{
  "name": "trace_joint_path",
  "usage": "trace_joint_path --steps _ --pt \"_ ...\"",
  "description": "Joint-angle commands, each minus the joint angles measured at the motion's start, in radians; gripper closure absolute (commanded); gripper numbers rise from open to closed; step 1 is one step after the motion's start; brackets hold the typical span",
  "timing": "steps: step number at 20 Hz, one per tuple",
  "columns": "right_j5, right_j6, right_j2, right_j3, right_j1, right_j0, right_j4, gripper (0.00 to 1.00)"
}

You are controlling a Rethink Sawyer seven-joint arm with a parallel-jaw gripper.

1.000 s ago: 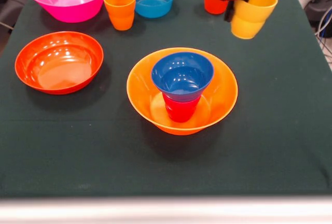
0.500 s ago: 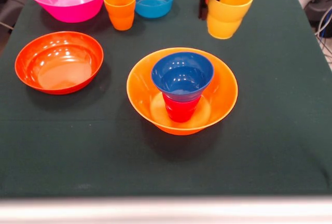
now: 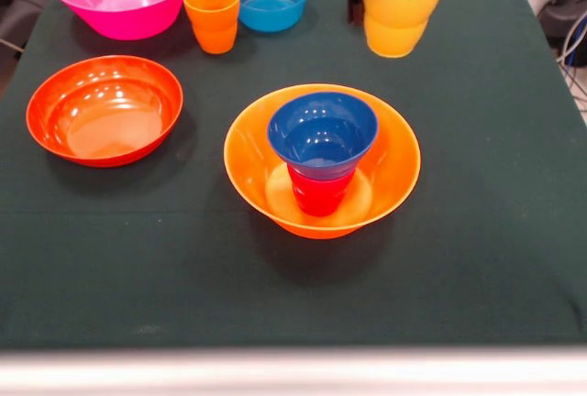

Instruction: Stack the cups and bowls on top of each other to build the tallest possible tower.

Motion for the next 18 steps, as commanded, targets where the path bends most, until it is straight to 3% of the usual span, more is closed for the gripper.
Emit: trace_joint_path --steps 1,7,18 --pt "0.115 -0.368 0.142 -0.071 0.067 -0.017 -0.088 1.0" --pt "0.209 -0.409 0.173 -0.172 0.084 -0.035 -0.125 1.0" --pt "0.236 -0.514 0.186 -0.335 0.139 -0.062 -0.247 1.0"
